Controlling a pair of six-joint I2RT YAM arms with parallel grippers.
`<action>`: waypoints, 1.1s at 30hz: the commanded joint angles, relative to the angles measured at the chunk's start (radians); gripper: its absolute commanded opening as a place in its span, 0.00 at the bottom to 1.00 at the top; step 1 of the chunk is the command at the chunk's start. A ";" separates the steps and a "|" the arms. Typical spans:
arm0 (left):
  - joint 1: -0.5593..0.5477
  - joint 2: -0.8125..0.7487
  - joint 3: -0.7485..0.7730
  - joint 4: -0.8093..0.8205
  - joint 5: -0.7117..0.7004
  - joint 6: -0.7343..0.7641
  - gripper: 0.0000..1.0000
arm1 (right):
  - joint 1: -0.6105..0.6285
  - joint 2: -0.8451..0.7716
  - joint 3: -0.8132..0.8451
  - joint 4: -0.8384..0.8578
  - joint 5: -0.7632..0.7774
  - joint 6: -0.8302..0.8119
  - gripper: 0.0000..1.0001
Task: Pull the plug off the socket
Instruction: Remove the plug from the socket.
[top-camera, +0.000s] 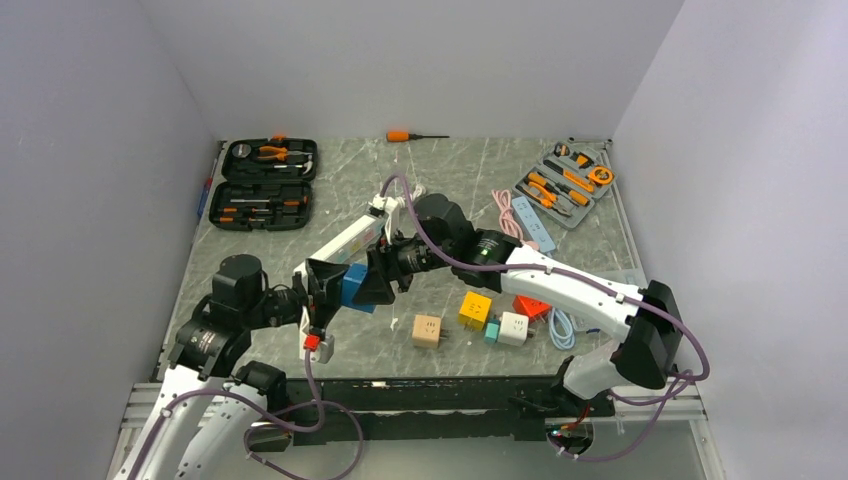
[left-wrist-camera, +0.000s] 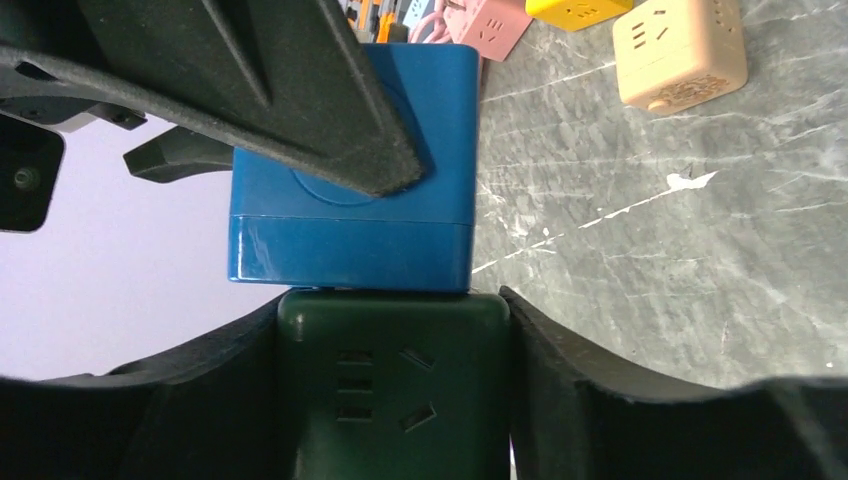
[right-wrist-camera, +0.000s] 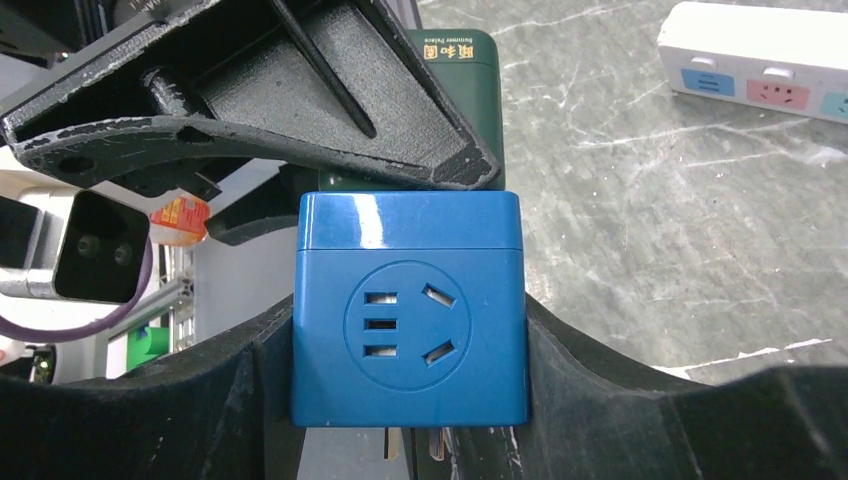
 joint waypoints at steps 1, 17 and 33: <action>-0.028 0.027 0.007 0.052 -0.061 -0.043 0.59 | 0.005 -0.021 0.022 0.078 -0.023 -0.024 0.00; -0.141 0.044 0.029 0.098 -0.150 -0.057 0.00 | 0.004 0.073 0.029 0.060 -0.116 -0.063 0.74; -0.166 0.030 -0.001 0.044 -0.199 0.057 0.00 | 0.004 0.068 0.013 0.022 -0.124 -0.079 0.00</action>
